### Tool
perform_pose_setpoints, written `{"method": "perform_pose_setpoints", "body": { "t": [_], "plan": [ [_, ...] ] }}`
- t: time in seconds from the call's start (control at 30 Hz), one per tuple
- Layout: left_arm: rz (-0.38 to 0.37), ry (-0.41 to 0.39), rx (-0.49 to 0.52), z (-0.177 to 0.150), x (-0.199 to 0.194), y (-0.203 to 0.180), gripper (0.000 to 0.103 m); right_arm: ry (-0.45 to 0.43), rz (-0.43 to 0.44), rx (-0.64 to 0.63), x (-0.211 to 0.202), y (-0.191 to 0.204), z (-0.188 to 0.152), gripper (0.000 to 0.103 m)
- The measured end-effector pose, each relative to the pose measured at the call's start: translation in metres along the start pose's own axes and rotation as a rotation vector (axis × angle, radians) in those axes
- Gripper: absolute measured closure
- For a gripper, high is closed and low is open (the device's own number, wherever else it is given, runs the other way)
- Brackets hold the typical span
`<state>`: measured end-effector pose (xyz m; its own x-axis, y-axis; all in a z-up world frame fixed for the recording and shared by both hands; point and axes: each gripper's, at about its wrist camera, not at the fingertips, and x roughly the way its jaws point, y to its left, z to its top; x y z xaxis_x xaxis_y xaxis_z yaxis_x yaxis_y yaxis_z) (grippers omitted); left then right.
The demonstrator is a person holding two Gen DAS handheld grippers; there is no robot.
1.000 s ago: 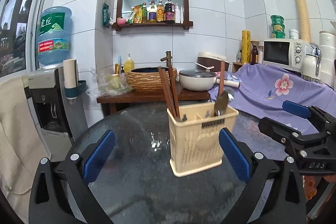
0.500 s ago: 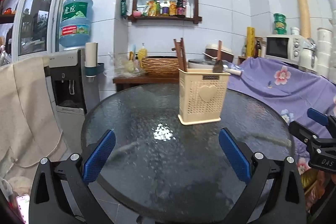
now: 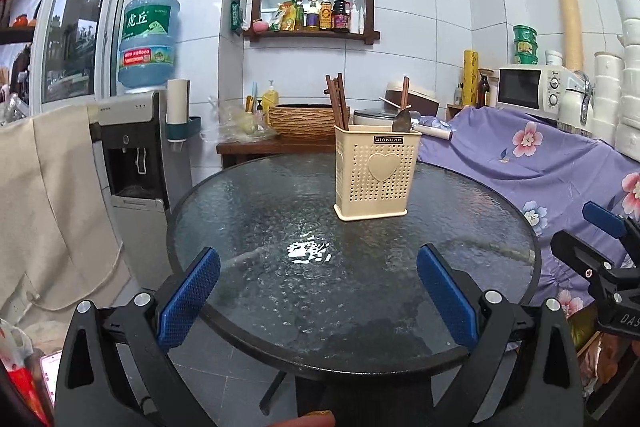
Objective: Organize utensils
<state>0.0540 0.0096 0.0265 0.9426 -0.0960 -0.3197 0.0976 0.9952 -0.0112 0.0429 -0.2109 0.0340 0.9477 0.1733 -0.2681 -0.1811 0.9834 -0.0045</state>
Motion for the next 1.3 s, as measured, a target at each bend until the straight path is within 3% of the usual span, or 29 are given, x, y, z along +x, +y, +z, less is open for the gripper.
{"method": "perform_pose_setpoints", "body": {
  "t": [1.3],
  "plan": [
    [0.002,-0.001,-0.013,-0.002,-0.010,0.001,0.006,0.002,0.013,-0.019,-0.003,0.009,-0.003,0.006]
  ]
}}
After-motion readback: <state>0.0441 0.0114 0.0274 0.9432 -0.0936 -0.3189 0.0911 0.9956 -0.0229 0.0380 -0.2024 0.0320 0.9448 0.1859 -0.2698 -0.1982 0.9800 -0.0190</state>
